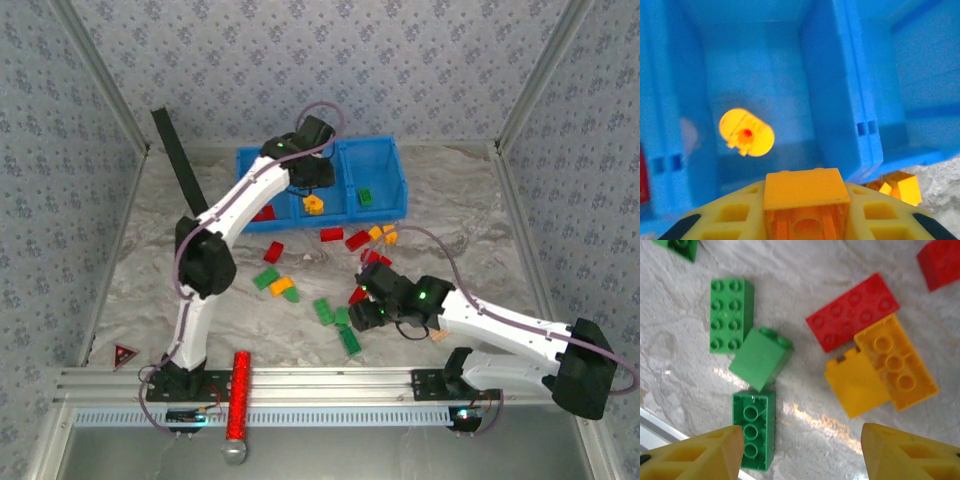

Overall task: Sort the legos into containers by color
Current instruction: Place the lego in the container.

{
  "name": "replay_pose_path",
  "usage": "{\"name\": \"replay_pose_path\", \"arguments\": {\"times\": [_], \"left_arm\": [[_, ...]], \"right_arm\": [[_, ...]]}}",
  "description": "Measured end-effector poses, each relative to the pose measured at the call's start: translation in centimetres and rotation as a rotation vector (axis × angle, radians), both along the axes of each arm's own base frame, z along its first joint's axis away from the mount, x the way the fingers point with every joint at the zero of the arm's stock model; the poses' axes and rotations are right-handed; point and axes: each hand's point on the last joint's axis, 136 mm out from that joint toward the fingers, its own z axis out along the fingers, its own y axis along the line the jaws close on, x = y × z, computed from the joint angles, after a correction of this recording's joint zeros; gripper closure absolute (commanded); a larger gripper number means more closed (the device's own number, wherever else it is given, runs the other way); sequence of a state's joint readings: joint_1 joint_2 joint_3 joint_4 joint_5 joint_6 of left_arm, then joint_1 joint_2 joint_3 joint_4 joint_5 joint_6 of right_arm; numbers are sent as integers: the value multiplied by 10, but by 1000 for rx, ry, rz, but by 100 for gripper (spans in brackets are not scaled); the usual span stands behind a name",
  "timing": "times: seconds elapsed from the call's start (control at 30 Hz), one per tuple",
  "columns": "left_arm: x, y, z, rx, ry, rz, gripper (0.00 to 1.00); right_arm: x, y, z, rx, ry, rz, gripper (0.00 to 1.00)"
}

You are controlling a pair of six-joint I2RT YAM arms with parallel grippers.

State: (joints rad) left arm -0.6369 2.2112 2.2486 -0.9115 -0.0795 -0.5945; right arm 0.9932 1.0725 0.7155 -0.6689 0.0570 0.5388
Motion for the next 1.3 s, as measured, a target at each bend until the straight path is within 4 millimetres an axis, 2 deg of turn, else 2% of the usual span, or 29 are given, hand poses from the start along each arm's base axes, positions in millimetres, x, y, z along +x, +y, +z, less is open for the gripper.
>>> {"name": "replay_pose_path", "arguments": {"times": [0.13, 0.27, 0.4, 0.53, 0.63, 0.77, 0.93, 1.13, 1.3], "left_arm": [[12, -12, -29, 56, 13, -24, 78], [20, -11, -67, 119, 59, -20, 78], [21, -7, -100, 161, 112, -18, 77], [23, -3, -121, 184, 147, -12, 74], [24, -2, -119, 184, 146, -12, 71], [22, 1, -123, 193, 159, -12, 61], [21, 4, -127, 201, 167, -14, 52], [20, 3, -118, 195, 156, -24, 47], [20, 1, -95, 170, 129, -50, 43]], "right_arm": [[-14, 0, -9, 3, 12, -7, 33], [-24, 3, -13, 1, 16, -15, 32], [-25, 7, -14, 1, 10, -18, 31], [-23, 6, -21, -32, 11, -23, 29], [-23, 6, -27, -54, 18, -23, 29], [-23, 6, -34, -78, 27, -19, 25], [-25, 10, -36, -73, 38, 3, 23], [-27, 18, -36, -45, 49, 24, 24], [-31, 25, -39, -36, 68, 44, 24]]}}
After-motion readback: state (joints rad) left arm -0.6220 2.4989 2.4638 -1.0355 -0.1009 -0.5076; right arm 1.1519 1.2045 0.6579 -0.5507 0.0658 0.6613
